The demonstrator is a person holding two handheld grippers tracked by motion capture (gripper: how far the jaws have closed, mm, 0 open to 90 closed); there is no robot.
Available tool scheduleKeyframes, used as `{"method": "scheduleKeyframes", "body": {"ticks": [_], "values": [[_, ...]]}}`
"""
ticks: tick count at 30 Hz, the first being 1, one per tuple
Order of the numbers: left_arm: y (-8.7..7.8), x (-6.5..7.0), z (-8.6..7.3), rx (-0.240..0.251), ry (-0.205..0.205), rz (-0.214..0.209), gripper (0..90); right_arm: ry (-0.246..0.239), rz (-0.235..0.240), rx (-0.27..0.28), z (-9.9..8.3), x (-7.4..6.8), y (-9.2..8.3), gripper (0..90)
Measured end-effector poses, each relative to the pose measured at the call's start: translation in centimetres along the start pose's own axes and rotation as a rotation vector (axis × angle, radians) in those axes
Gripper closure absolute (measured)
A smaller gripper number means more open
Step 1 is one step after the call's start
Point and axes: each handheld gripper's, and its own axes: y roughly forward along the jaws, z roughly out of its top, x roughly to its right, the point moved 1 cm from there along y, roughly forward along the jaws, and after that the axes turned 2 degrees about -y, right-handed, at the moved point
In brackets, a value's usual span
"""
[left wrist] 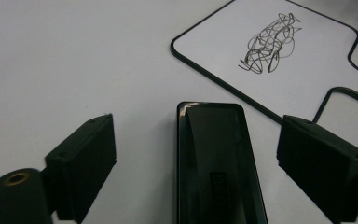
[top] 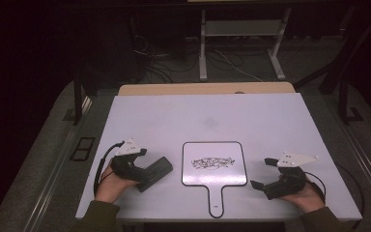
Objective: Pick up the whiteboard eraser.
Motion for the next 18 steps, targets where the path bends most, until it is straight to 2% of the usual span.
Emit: {"method": "scheduleKeyframes", "body": {"ticks": [4, 18], "values": [[0.12, 0.04, -0.13, -0.015, -0.001, -0.003, 14.2, 0.001, 0.0, -0.001, -0.02, 0.0, -0.01, 0.0], [0.79, 0.46, -0.36, -0.115, 0.017, -0.028, 22.6, 0.0, 0.0, -0.004, -0.07, 0.01, 0.06, 0.0]]}}
